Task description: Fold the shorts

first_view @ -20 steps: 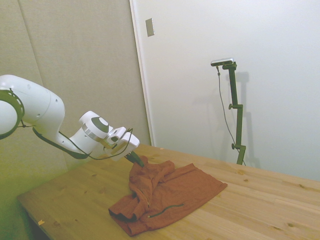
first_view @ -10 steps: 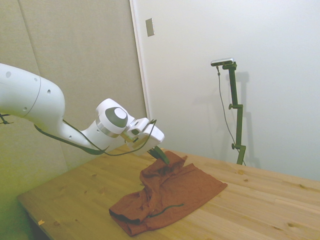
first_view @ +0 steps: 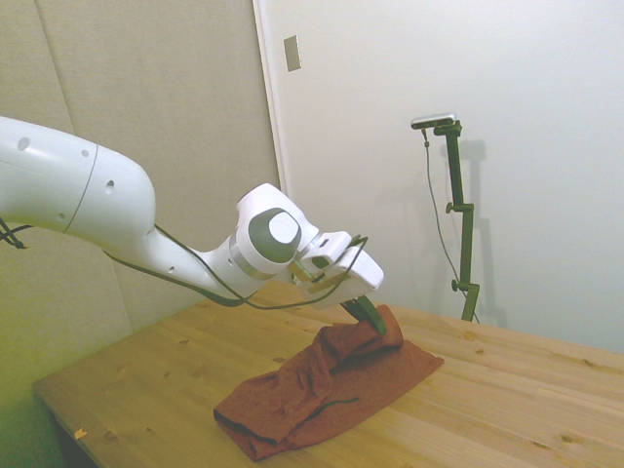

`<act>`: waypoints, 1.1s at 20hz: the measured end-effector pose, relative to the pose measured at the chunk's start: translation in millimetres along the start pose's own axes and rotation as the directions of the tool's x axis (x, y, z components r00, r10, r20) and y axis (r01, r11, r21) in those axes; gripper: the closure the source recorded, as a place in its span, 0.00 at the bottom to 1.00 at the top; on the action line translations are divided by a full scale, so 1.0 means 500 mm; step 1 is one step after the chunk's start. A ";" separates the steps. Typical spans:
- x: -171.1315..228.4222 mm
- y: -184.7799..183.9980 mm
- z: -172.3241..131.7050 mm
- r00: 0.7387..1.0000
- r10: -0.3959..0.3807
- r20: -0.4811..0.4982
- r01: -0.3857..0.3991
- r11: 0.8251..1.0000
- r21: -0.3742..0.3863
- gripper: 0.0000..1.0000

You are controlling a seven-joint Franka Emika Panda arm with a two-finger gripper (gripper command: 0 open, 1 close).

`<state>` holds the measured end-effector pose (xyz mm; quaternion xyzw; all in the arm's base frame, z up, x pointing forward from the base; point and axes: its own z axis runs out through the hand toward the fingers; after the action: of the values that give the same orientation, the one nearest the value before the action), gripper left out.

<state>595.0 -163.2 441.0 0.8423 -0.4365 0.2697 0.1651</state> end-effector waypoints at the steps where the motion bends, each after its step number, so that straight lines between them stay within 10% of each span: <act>1: 0.017 0.012 0.011 1.000 0.022 0.018 -0.022 1.000 0.007 0.00; 14: 0.167 0.104 0.080 0.990 0.128 0.066 -0.130 0.991 0.025 0.00; 22: -0.142 -0.038 -0.190 0.928 -0.050 0.369 -0.028 0.979 0.203 0.00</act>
<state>547.5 -57.8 473.5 0.8930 -0.4252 0.1475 -0.0069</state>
